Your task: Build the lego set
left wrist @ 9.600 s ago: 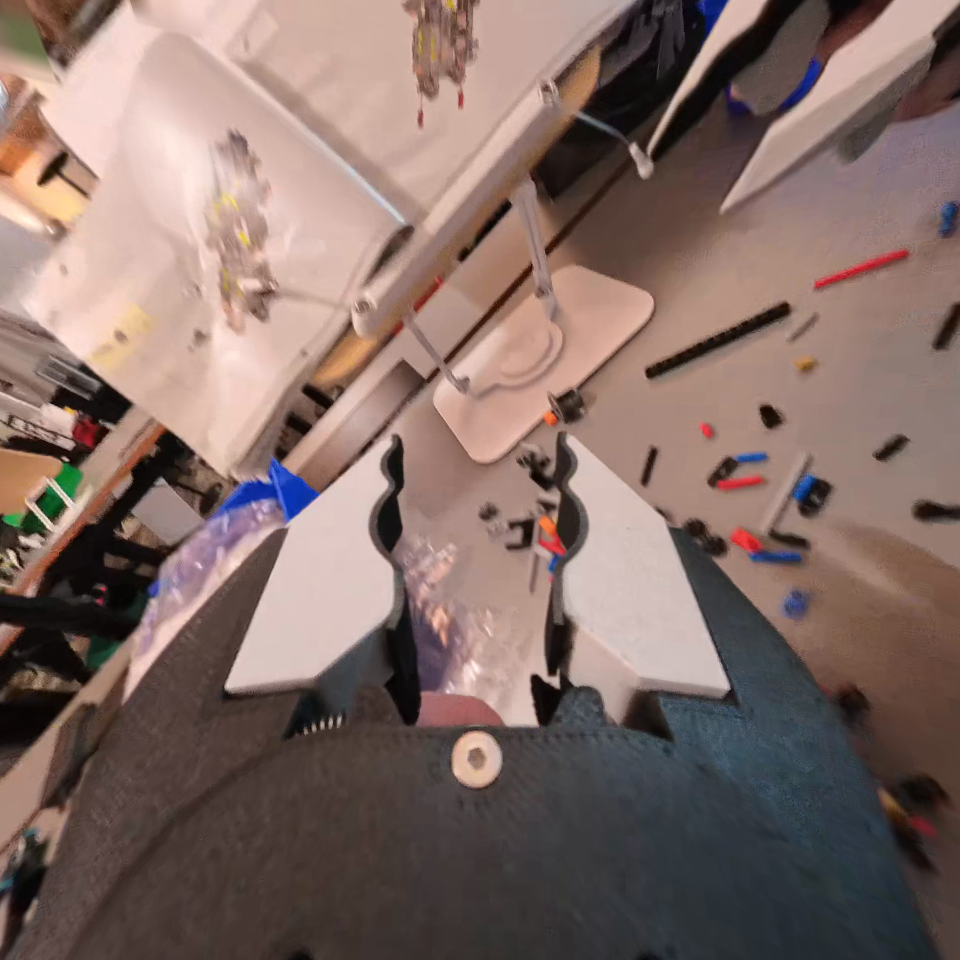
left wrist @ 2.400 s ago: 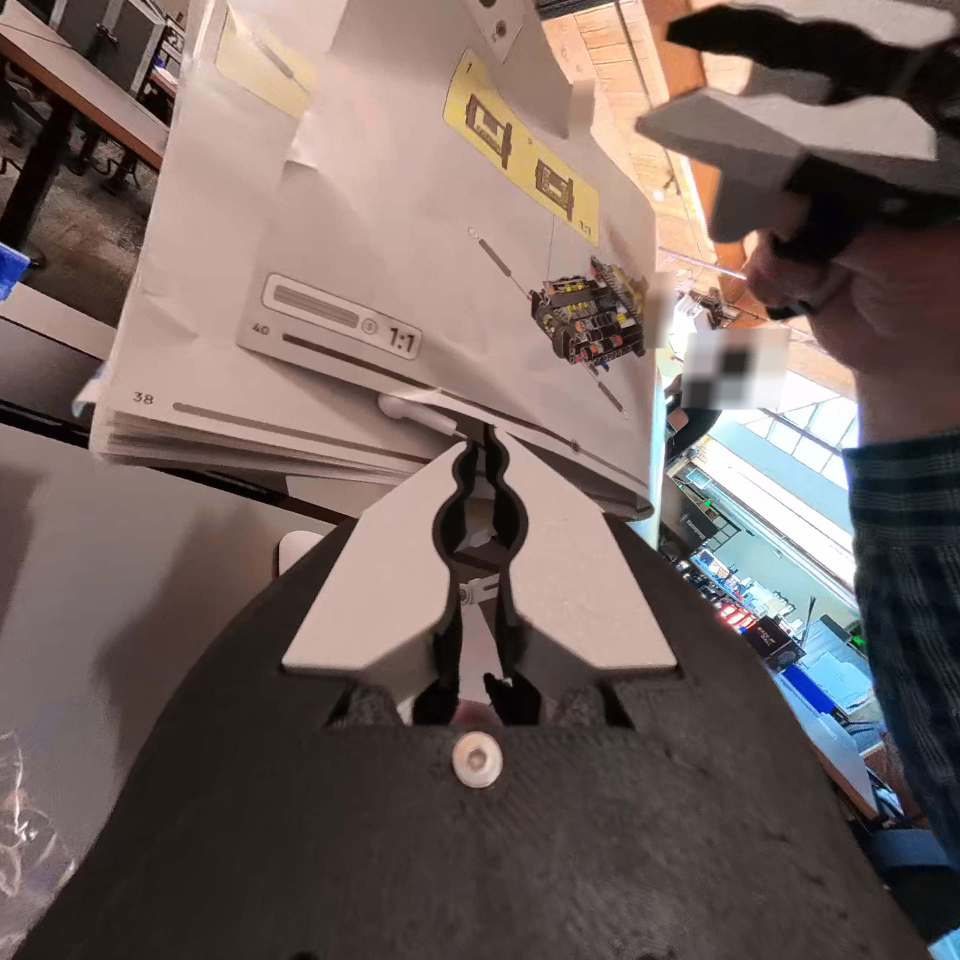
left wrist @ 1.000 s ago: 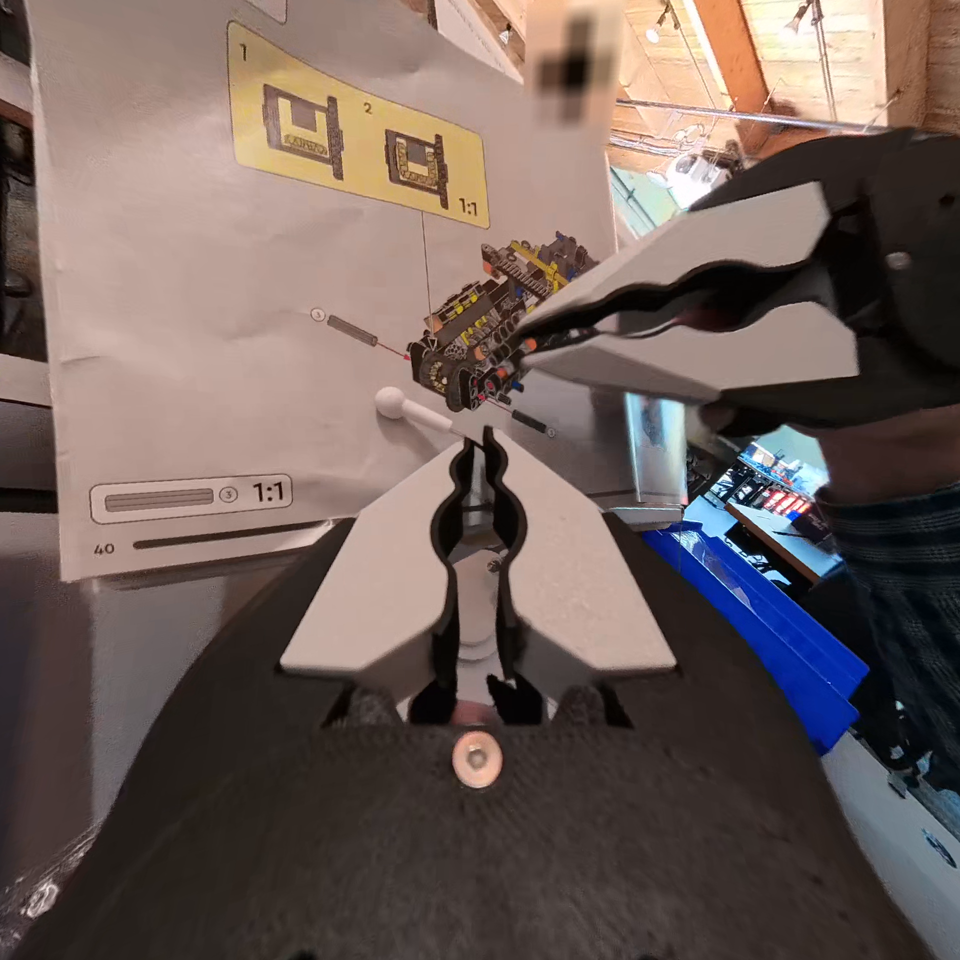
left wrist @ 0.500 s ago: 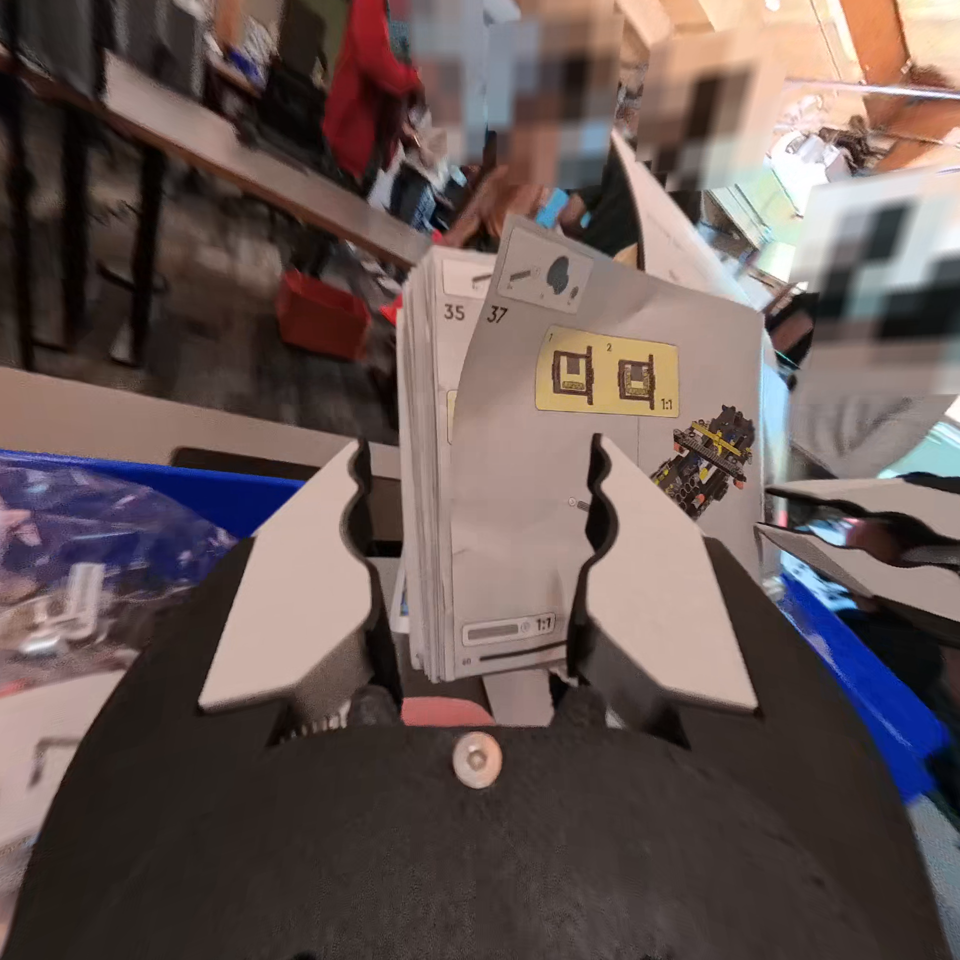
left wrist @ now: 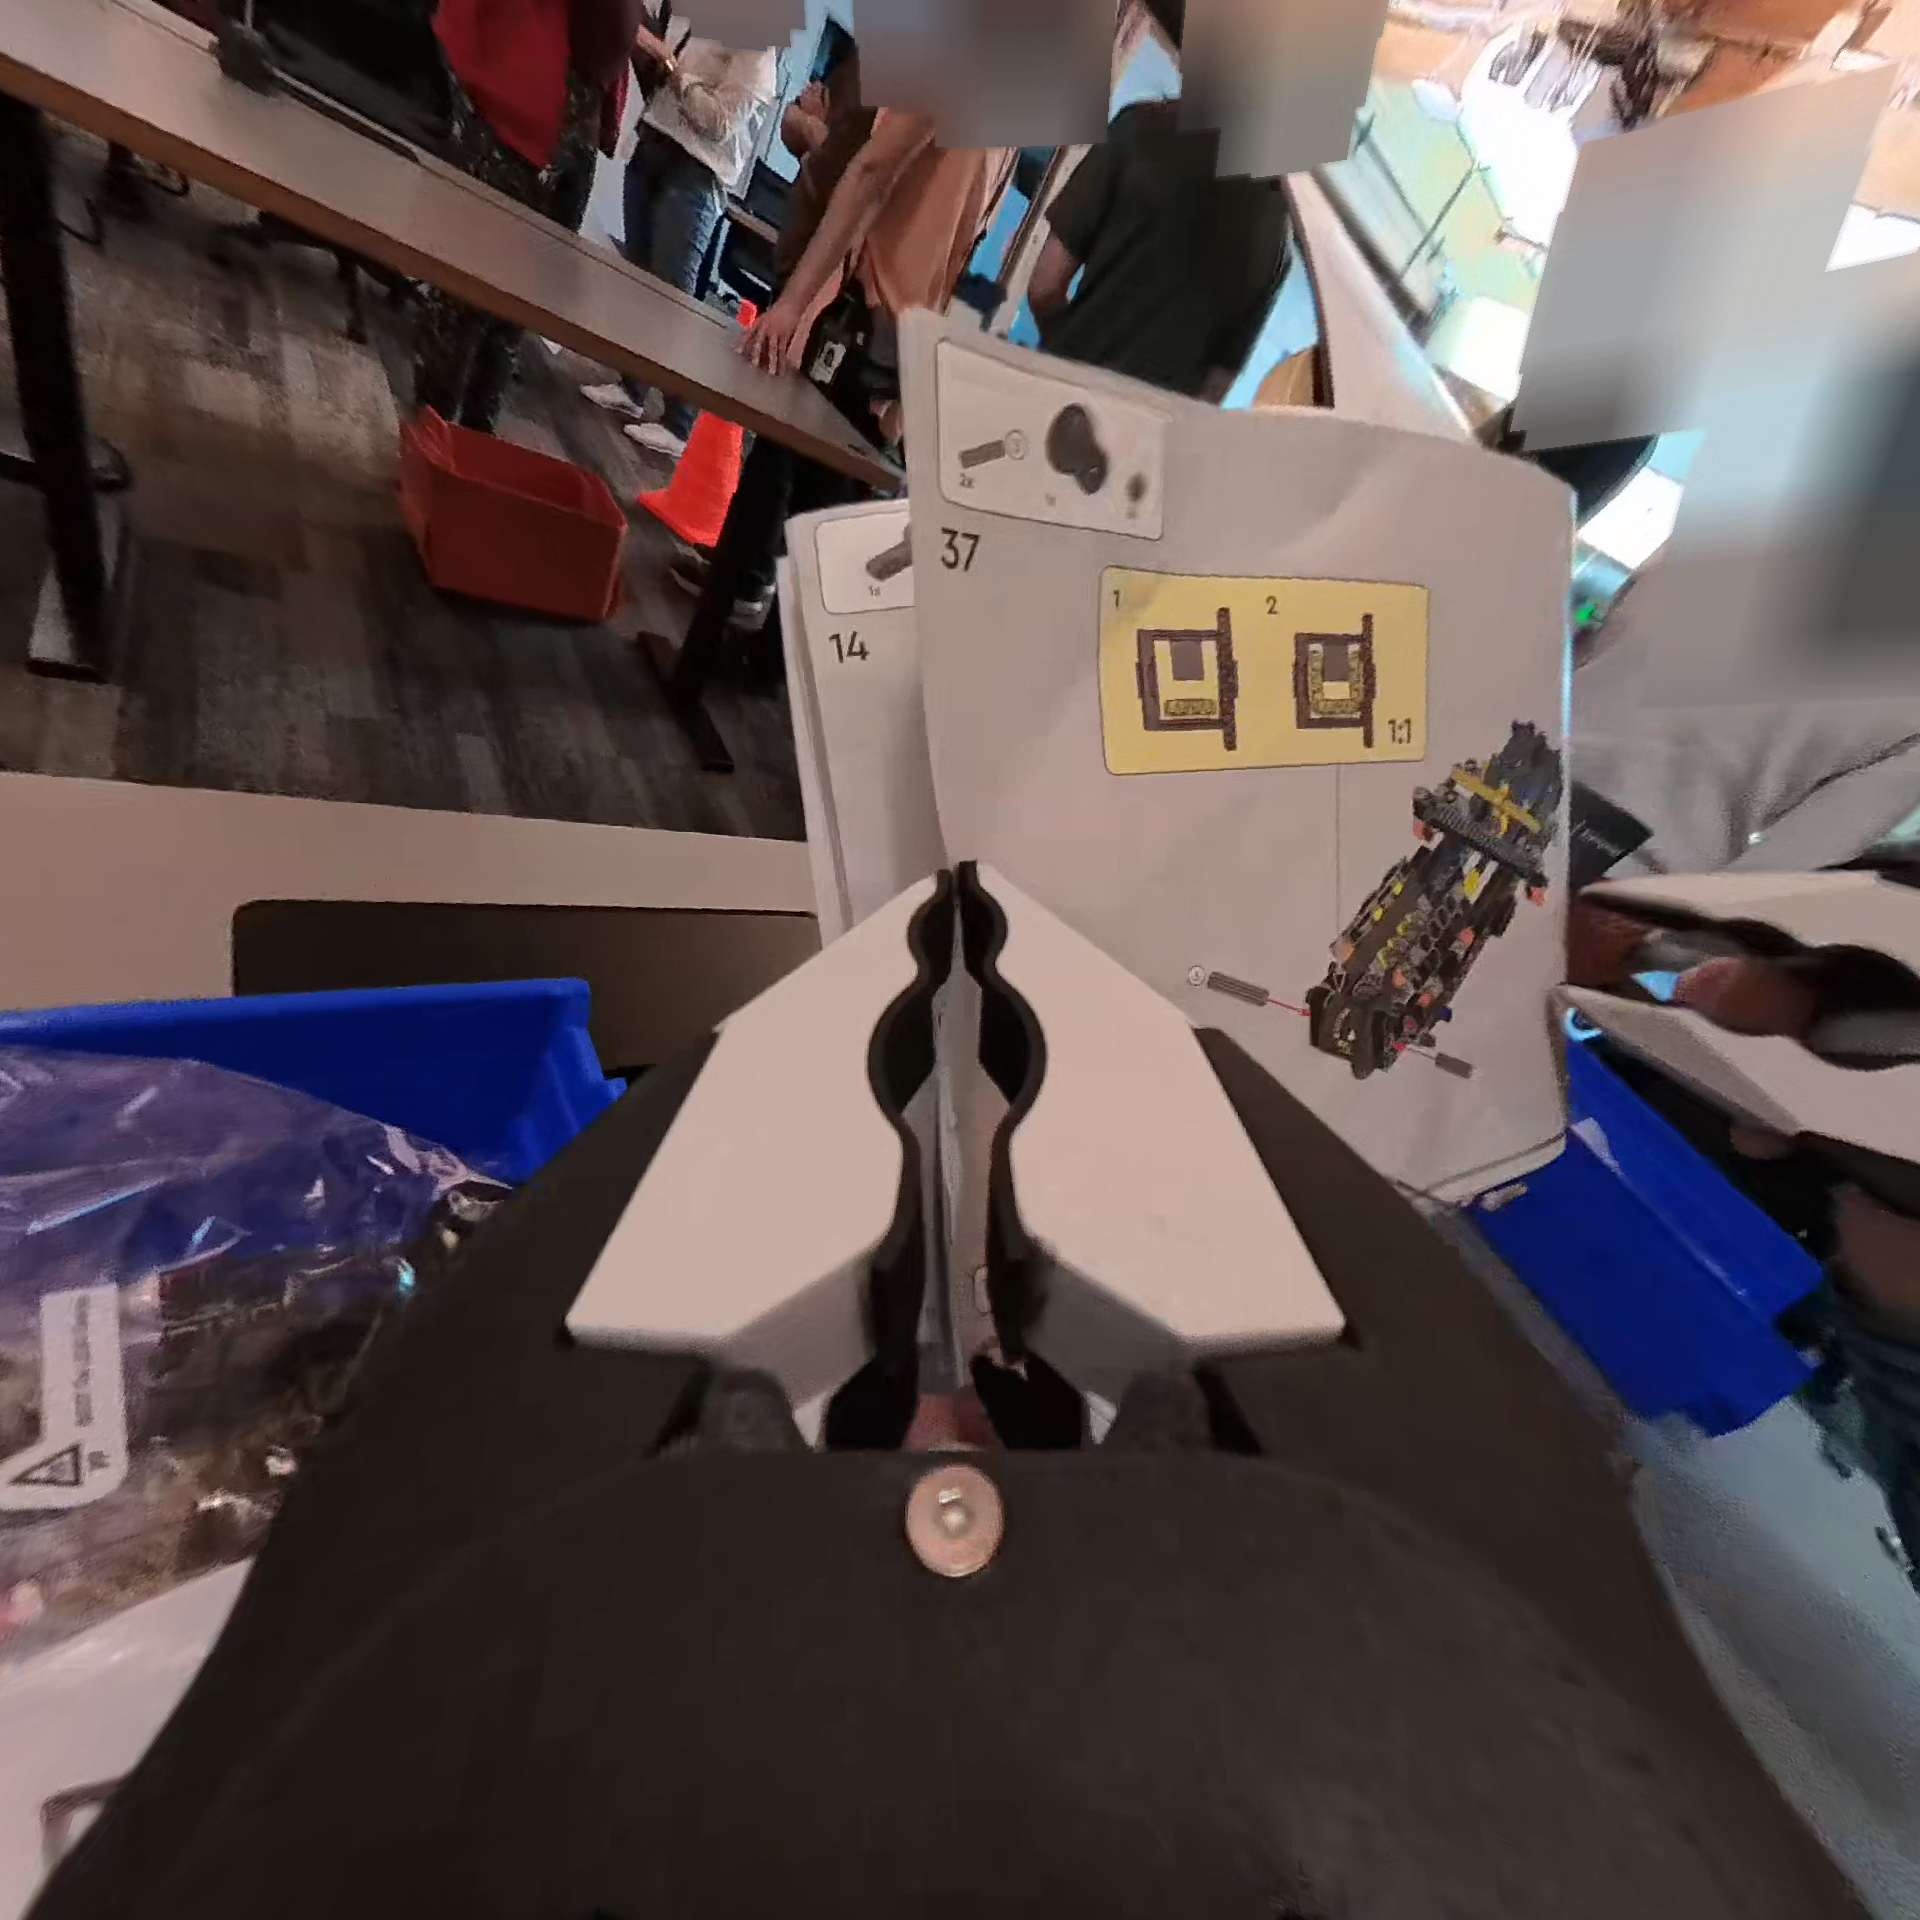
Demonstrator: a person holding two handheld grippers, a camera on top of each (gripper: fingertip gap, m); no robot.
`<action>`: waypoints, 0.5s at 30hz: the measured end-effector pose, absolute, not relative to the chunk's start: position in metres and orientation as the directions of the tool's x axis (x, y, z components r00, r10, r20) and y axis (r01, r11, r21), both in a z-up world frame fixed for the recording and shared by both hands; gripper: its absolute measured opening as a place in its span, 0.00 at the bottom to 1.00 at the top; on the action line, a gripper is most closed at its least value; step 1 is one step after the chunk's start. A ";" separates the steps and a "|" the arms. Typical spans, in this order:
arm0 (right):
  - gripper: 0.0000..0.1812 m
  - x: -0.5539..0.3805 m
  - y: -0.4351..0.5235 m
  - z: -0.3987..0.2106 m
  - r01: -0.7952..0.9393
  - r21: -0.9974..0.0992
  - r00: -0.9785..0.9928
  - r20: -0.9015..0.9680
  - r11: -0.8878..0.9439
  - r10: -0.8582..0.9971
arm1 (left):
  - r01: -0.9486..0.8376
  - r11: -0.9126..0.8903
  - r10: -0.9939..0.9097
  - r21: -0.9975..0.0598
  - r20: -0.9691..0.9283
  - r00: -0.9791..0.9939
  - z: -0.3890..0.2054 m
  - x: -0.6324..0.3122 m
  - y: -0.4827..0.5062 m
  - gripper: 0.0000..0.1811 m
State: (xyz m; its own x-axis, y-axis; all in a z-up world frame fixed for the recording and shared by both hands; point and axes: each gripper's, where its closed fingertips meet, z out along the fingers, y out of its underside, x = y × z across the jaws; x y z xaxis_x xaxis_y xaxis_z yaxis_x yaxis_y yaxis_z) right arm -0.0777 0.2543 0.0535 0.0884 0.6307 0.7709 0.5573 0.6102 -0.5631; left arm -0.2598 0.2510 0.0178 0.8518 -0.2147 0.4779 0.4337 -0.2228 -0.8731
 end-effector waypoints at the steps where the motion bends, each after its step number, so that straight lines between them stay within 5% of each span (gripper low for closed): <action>1: 0.14 -0.074 0.255 0.057 0.550 -0.577 0.110 0.767 0.604 0.632 | 0.420 -0.227 -0.213 -0.879 0.465 0.859 0.018 -0.260 0.251 0.00; 15: 0.01 -0.087 0.254 0.025 0.646 -0.460 0.036 0.816 0.609 0.578 | 0.379 -0.230 -0.171 -0.897 0.420 0.891 0.024 -0.274 0.252 0.00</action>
State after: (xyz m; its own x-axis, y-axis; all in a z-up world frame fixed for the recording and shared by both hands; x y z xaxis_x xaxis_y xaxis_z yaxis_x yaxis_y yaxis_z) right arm -0.0866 0.2537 0.0245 0.0358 0.5775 0.8156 0.6459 0.6094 -0.4598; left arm -0.2736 0.2520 0.0244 0.8910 -0.1715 0.4204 0.3789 -0.2296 -0.8965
